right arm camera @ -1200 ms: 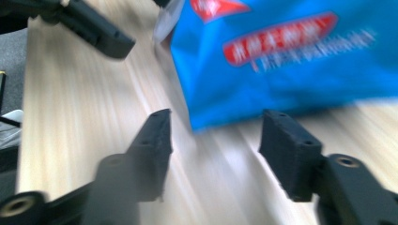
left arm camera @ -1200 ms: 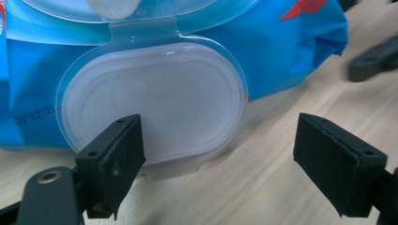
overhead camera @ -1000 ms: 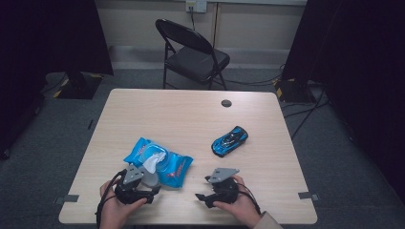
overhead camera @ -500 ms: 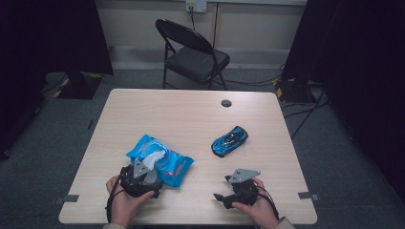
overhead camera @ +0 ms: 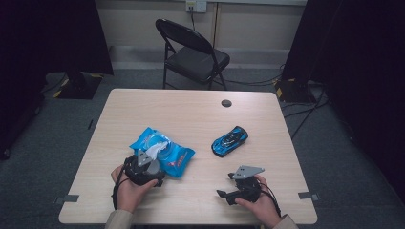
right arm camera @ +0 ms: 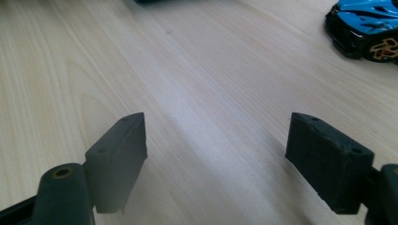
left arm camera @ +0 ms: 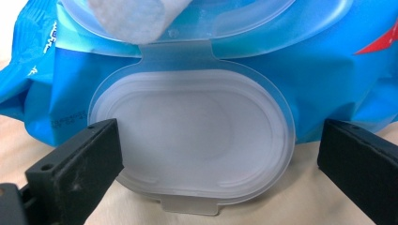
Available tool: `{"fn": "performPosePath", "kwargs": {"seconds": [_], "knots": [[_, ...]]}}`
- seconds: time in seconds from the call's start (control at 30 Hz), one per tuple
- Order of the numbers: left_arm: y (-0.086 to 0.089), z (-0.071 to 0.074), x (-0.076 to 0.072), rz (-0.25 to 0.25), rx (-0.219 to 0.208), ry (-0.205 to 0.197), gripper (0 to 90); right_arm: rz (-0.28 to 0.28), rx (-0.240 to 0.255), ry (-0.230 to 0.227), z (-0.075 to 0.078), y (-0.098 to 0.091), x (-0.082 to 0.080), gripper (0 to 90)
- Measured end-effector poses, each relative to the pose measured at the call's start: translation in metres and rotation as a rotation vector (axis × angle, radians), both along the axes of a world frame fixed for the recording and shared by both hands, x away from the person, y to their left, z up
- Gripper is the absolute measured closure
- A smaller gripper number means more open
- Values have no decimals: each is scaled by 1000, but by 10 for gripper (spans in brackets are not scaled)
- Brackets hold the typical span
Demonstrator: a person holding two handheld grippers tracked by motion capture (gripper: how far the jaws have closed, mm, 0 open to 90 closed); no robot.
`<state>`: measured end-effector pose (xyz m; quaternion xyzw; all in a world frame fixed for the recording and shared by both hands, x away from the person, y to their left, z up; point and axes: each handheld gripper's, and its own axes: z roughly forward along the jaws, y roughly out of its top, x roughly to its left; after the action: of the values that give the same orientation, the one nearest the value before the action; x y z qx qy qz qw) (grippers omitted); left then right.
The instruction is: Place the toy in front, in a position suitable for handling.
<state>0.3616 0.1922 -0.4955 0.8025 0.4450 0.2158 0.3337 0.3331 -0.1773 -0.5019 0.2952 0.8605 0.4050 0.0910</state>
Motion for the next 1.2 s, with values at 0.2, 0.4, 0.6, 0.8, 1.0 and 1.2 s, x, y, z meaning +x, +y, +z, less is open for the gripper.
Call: {"fn": "performPosePath", "kwargs": {"seconds": [0.2, 0.4, 0.6, 0.8, 1.0, 1.2], "knots": [[-1, -1, 29, 1, -10, -2, 0, -10, -14, 2, -4, -7, 5, 198], [-2, -1, 56, -5, -12, -4, 0, -18, -28, -21, -5, -10, 7, 197], [3, 0, 56, -13, -34, -2, 41, -15, -57, -43, -6, -9, 7, 190], [9, 6, 29, -36, -40, -3, 167, -10, -61, -45, -6, -9, 7, 170], [1, 14, 2, -106, -67, 5, 160, -2, -66, -43, -6, -8, 7, 148], [-18, 13, -15, -191, -94, 31, 160, -2, -69, -42, -6, -8, 7, 145]]}}
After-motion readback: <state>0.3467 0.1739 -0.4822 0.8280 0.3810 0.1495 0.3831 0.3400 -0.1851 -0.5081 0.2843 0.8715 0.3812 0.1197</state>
